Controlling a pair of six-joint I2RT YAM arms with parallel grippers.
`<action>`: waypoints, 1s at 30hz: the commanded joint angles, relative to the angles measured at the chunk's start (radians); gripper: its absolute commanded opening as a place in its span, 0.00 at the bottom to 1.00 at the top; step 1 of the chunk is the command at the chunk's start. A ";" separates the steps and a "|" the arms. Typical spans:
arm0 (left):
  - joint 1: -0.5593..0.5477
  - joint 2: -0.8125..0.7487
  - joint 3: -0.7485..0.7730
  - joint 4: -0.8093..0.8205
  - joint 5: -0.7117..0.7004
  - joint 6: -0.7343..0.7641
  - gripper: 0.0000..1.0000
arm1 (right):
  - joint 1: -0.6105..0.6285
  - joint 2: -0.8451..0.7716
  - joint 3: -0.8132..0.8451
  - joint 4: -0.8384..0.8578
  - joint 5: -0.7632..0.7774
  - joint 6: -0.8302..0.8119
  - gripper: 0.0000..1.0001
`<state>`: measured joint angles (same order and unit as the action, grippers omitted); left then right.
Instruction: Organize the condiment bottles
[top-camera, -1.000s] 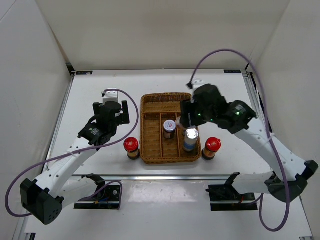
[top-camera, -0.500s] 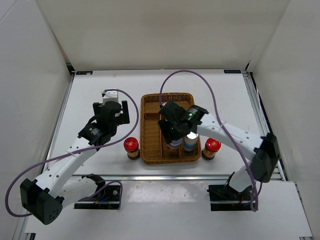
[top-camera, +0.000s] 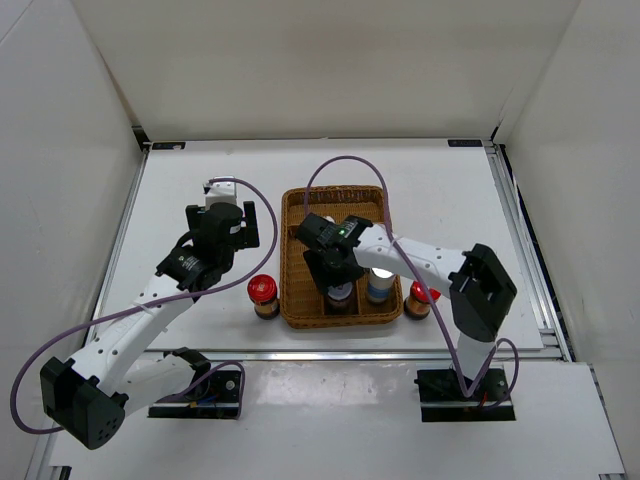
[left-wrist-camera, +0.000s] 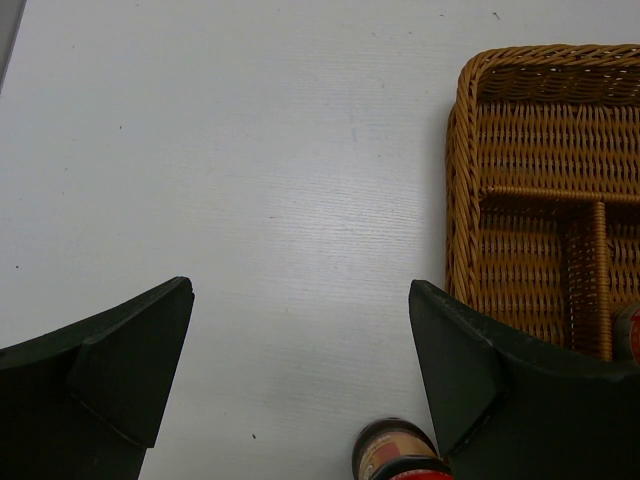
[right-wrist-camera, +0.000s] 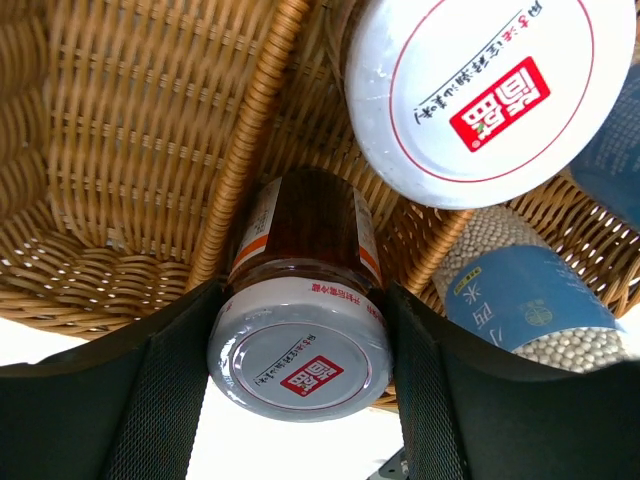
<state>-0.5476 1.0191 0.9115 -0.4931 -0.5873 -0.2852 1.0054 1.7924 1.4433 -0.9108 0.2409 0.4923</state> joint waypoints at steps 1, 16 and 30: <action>-0.005 -0.017 0.000 0.008 0.000 0.004 1.00 | 0.006 -0.057 0.037 0.020 0.020 0.034 0.64; -0.044 -0.027 -0.025 0.041 0.301 0.047 1.00 | 0.059 -0.540 0.160 -0.121 0.310 0.016 1.00; -0.054 0.144 0.150 -0.374 0.497 -0.113 1.00 | 0.050 -0.797 -0.011 -0.375 0.578 0.209 1.00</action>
<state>-0.5995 1.1267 1.0943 -0.7536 -0.1501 -0.3309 1.0550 1.0344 1.4403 -1.2564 0.7525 0.6411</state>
